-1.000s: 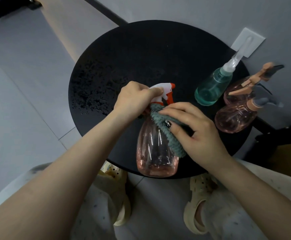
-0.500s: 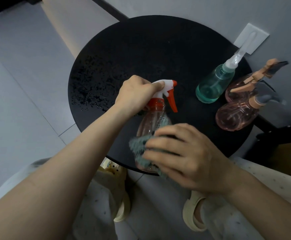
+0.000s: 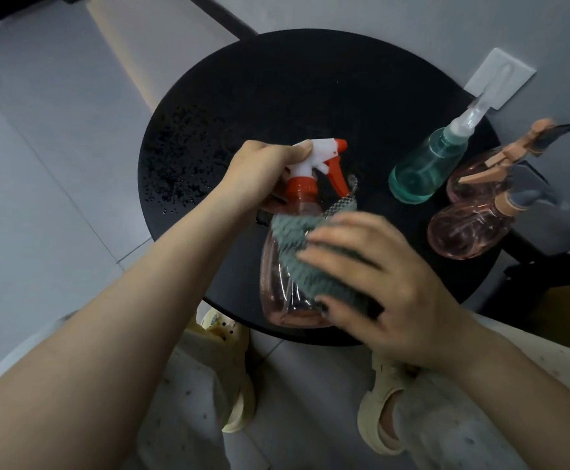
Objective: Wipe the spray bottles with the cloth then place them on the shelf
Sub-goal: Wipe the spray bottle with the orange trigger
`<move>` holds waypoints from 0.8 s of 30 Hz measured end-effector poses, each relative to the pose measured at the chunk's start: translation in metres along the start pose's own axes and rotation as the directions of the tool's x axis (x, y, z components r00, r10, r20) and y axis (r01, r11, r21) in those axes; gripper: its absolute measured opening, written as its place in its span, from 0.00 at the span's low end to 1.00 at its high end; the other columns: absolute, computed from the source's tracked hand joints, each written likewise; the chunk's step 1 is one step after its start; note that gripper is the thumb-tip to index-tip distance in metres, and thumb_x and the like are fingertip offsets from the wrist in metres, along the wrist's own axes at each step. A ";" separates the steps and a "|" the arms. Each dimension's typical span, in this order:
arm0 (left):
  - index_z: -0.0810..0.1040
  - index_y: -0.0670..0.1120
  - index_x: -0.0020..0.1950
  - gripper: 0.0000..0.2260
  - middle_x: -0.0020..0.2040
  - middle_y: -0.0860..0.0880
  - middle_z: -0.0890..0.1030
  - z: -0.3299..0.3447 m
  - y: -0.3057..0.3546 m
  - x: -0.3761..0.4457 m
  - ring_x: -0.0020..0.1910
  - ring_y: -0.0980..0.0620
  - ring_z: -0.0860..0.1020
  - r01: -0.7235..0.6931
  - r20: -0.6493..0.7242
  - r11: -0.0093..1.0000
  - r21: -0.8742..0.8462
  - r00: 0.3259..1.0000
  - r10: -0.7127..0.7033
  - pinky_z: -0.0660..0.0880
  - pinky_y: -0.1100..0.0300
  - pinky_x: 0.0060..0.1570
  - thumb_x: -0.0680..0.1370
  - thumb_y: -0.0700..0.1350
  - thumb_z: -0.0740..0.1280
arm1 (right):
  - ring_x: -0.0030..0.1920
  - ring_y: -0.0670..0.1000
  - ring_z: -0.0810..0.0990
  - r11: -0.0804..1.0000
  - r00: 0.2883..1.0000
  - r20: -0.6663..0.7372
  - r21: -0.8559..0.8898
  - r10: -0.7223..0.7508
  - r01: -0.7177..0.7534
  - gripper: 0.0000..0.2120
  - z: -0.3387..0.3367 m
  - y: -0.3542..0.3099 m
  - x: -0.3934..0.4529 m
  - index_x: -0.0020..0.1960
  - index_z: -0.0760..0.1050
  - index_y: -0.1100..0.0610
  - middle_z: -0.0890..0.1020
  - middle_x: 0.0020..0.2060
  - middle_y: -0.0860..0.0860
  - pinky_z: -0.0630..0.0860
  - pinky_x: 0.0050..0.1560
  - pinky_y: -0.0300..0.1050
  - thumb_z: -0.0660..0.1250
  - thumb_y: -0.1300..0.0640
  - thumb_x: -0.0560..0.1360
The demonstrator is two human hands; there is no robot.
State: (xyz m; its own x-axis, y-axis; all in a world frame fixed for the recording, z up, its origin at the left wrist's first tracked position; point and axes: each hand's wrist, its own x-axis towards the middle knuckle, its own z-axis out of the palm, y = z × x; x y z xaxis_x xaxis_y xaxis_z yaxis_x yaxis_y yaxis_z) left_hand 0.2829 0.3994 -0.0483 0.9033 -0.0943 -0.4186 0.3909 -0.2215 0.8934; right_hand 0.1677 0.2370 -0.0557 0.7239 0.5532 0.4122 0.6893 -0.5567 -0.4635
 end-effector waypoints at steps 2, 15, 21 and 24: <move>0.82 0.39 0.43 0.16 0.35 0.44 0.79 -0.003 0.001 0.001 0.27 0.52 0.76 -0.006 -0.016 1.000 0.028 1.000 0.007 0.70 0.65 0.24 0.75 0.52 0.67 | 0.62 0.60 0.72 0.983 0.987 0.081 -0.104 -0.141 0.149 0.15 0.003 -0.004 -0.005 0.62 0.76 0.59 0.78 0.60 0.55 0.70 0.64 0.53 0.65 0.55 0.77; 0.81 0.40 0.45 0.17 0.33 0.46 0.78 0.007 0.001 -0.003 0.27 0.52 0.75 0.038 0.073 0.999 0.001 0.997 -0.038 0.70 0.64 0.25 0.76 0.54 0.66 | 0.63 0.47 0.73 0.924 0.937 -0.108 0.237 0.333 -0.301 0.15 0.004 0.015 0.011 0.62 0.76 0.56 0.76 0.59 0.47 0.68 0.66 0.43 0.62 0.60 0.76; 0.82 0.45 0.37 0.17 0.33 0.48 0.80 -0.001 0.001 -0.003 0.32 0.51 0.77 0.075 0.107 0.996 -0.052 0.992 -0.069 0.73 0.61 0.33 0.76 0.56 0.65 | 0.65 0.51 0.71 0.967 0.971 -0.090 0.151 0.223 -0.208 0.16 0.007 0.010 0.009 0.64 0.74 0.58 0.75 0.62 0.50 0.67 0.67 0.47 0.62 0.57 0.77; 0.83 0.45 0.36 0.17 0.36 0.46 0.81 -0.005 0.002 -0.003 0.34 0.49 0.78 0.063 0.086 0.995 -0.071 0.995 -0.057 0.75 0.61 0.33 0.76 0.55 0.65 | 0.63 0.59 0.72 0.998 0.999 -0.012 -0.046 -0.031 0.030 0.14 0.009 0.004 0.001 0.62 0.77 0.59 0.78 0.61 0.54 0.70 0.64 0.53 0.65 0.59 0.77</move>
State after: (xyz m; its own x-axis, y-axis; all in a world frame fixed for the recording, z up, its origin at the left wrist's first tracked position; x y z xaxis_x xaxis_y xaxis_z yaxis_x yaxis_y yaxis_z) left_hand 0.2823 0.4039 -0.0445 0.8613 -0.1643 -0.4808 0.4584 -0.1571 0.8748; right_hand 0.1713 0.2409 -0.0643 0.7026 0.5629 0.4353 0.7114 -0.5676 -0.4143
